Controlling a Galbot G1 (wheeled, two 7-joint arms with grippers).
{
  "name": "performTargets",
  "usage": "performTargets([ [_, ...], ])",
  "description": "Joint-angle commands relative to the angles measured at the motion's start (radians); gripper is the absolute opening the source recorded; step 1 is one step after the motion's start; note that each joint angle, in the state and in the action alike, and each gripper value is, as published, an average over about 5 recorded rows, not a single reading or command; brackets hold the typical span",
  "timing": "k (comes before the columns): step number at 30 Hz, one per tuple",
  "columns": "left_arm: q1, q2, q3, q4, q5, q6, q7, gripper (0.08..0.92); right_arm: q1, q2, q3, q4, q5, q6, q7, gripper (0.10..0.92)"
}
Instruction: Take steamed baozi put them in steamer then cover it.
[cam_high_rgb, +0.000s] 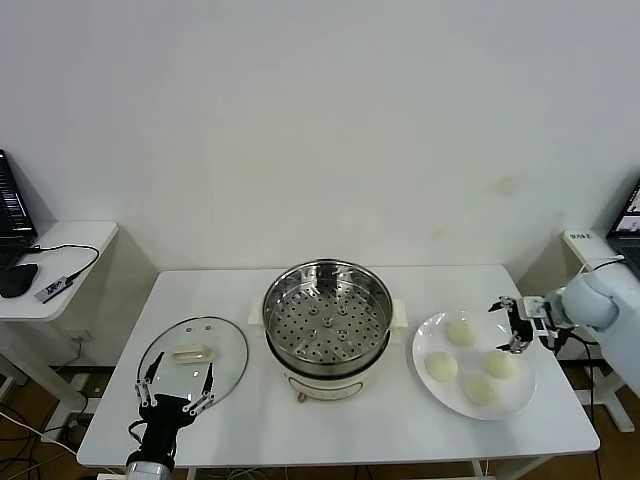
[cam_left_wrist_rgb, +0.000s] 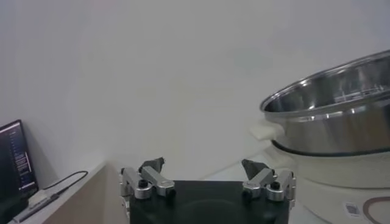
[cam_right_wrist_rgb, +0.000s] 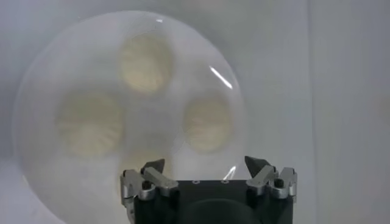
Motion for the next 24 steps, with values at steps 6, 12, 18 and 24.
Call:
performTargets([
  [6, 0.001, 0.001, -0.007, 0.006, 0.006, -0.002, 0.002, 0.823, 0.122, 0.119, -0.162, -0.13, -0.01, -0.005, 0.008, 0.823],
  [12, -0.002, 0.001, -0.012, 0.009, 0.01, -0.005, -0.001, 0.823, 0.126, 0.161, -0.164, -0.183, -0.02, -0.007, 0.026, 0.823],
  [18, 0.001, 0.004, -0.018, 0.008, 0.013, -0.006, -0.001, 0.823, 0.117, 0.181, -0.163, -0.216, -0.028, -0.012, 0.033, 0.819],
  [24, 0.004, 0.001, -0.015, 0.003, 0.02, -0.006, -0.001, 0.823, 0.107, 0.2, -0.159, -0.228, -0.037, -0.022, 0.044, 0.753],
])
